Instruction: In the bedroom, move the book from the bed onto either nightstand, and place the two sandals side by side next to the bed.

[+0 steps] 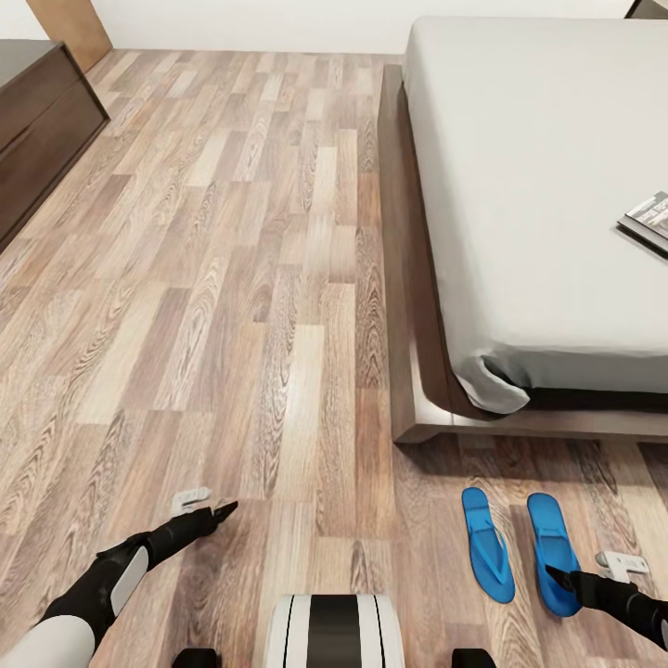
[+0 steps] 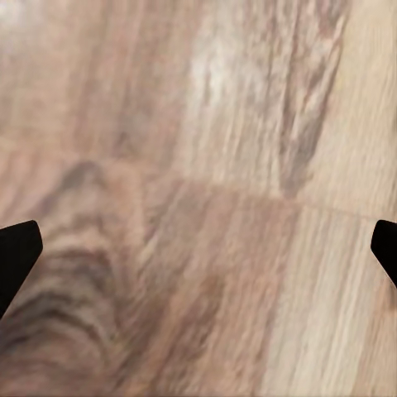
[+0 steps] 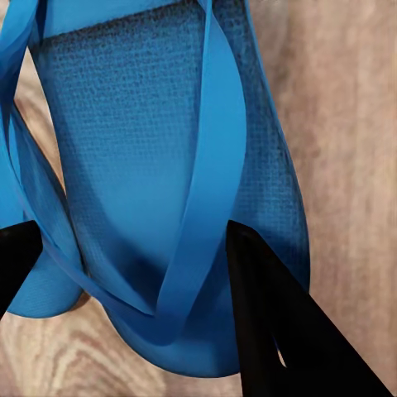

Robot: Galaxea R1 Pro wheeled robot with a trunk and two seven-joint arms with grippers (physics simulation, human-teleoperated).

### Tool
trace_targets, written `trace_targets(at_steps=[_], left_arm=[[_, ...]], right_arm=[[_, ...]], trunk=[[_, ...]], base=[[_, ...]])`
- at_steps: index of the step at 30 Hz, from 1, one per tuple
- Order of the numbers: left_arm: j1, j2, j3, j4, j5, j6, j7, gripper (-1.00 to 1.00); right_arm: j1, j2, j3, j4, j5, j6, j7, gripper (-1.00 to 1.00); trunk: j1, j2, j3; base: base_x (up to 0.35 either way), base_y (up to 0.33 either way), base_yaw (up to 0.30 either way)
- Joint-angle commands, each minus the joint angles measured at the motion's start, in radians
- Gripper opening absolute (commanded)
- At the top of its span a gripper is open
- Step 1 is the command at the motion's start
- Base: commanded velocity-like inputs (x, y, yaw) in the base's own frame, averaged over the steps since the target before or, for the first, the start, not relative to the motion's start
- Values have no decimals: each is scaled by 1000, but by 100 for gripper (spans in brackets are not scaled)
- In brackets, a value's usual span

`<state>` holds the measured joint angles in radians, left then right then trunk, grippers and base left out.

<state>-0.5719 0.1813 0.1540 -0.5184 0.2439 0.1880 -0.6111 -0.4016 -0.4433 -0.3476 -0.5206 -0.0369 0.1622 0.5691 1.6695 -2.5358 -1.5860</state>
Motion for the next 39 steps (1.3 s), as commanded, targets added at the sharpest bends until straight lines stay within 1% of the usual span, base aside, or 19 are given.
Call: trace_targets(at_steps=[1,2,13,19,20,24,32,39], left_arm=[[0,0,3,0,9,10,-4,100],[0,0,3,0,9,10,-4,100],[0,-5,3,0,9,10,-4,100],[0,-5,4,-2,10,13,-11,100],[0,-5,4,-2,10,13,-12,100],[0,-5,3,-2,11,13,-13,100],[0,-5,3,-2,11,13,-13,100],[0,-5,3,-2,11,13,-12,100]], right_arm=[[-1,1,-5,-1,-6,11,8,-100],[0,1,-5,-1,-6,11,8,-100],[0,1,-5,-1,-6,11,8,-100],[0,0,-5,-5,-6,9,9,-100],[0,0,-5,-8,-6,1,9,-100],[0,0,-5,-33,-6,-74,9,-100],[0,0,-5,-37,-6,-91,8,-100],[0,2,-2,-35,-5,-92,4,-100]], trunk=[[0,0,-1],[0,0,-1],[5,-3,-43],[5,-3,-43],[5,-3,-43],[5,-3,-43],[5,-3,-43],[8,-4,-70]], base=[[0,0,0],[0,0,0],[0,0,0],[0,0,0],[0,0,0],[0,0,0],[0,0,0],[0,0,0]])
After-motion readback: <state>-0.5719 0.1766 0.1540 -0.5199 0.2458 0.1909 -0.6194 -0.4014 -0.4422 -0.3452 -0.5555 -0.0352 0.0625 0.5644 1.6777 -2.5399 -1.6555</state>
